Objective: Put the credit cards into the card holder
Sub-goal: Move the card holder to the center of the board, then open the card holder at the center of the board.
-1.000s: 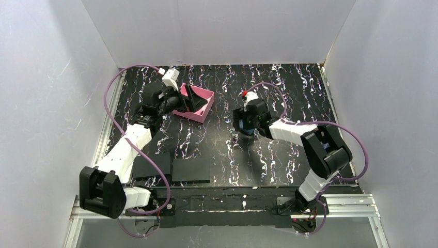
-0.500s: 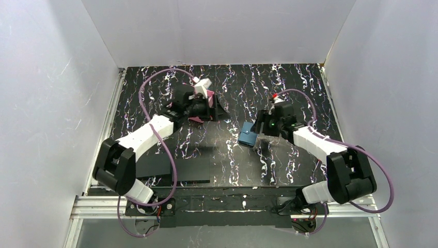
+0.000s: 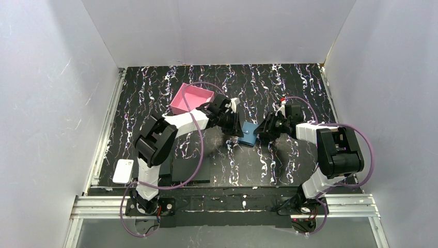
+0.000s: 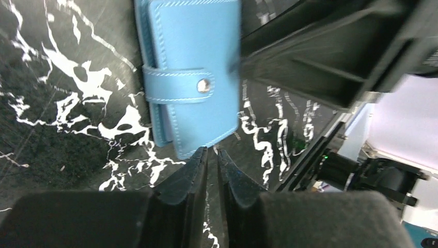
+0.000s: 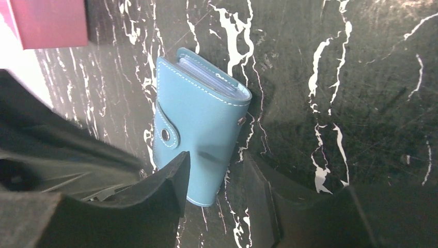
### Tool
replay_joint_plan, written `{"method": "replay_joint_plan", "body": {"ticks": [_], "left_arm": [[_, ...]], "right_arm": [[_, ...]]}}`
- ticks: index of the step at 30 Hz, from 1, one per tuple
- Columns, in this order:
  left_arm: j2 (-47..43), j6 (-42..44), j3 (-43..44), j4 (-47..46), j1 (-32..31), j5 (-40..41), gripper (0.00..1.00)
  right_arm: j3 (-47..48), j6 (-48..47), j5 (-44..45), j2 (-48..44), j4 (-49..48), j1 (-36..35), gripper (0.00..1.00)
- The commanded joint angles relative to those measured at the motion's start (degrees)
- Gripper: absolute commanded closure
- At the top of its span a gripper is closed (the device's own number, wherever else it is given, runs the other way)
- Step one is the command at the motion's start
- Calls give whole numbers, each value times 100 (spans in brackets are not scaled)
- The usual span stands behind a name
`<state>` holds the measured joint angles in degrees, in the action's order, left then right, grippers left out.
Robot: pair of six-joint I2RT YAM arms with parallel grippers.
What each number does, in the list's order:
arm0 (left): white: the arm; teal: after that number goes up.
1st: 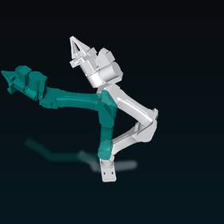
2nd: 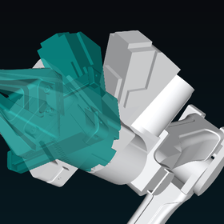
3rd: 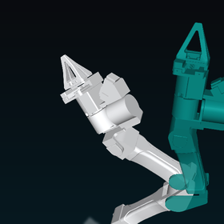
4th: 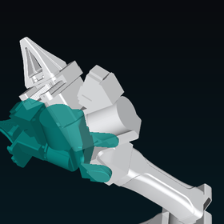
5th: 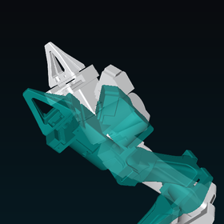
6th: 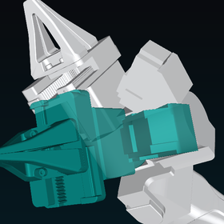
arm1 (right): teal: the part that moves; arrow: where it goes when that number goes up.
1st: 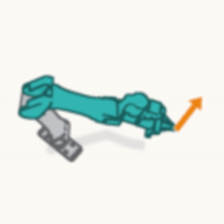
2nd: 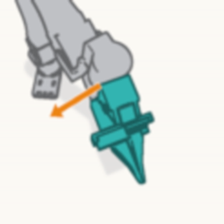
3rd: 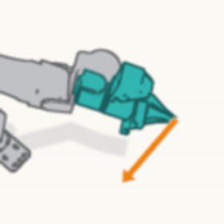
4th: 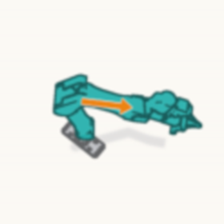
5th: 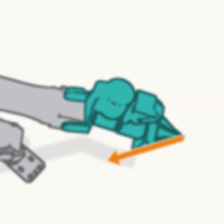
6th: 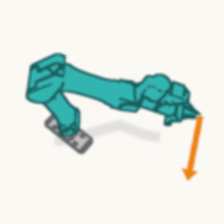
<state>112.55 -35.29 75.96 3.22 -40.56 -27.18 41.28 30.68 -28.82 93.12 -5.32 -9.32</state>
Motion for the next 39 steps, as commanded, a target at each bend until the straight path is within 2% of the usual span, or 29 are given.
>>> {"method": "replay_joint_plan", "body": {"ticks": [1, 4, 10, 15, 18, 20, 22, 25, 27, 30, 31, 34, 39], "left_arm": [[152, -67, 156, 431, -112, 206, 90], [397, -8, 261, 792, -119, 545, 98], [662, -223, 200, 807, -119, 726, 99], [711, -311, 198, 735, -113, 715, 100], [701, -283, 238, 749, -115, 679, 100], [619, -221, 270, 754, -119, 559, 99], [392, -78, 270, 744, -151, 555, 95], [-68, 186, 252, 744, -218, 663, 82], [-370, 230, 247, 703, -238, 742, 73], [-414, 233, 533, 766, -287, 1101, 57], [-334, 233, 741, 1043, -316, 1385, 52], [175, 172, 1627, 2033, -487, 2690, 49], [936, 127, 2665, 2926, -795, 3673, 48]], "right_arm": [[-206, 218, -520, 84, -763, 104, 48], [-306, 228, -612, 153, -939, 169, 47], [-510, 439, -1024, 333, -1594, 176, 46], [-715, 958, -1314, 489, -2552, 160, 46], [-865, 1335, -1361, 589, -3248, 138, 51], [-949, 1477, -1313, 602, -3542, 132, 58], [-951, 1466, -1245, 602, -3580, 132, 67], [-958, 1432, -1161, 591, -3625, 132, 90], [-962, 1344, -1121, 529, -3602, 124, 99], [-940, 1117, -976, 318, -3304, 111, 99], [-948, 1030, -867, 183, -3172, 100, 99], [-930, 774, -471, -150, -2665, 14, 99], [-880, 603, -65, -491, -2277, -159, 99]]}}
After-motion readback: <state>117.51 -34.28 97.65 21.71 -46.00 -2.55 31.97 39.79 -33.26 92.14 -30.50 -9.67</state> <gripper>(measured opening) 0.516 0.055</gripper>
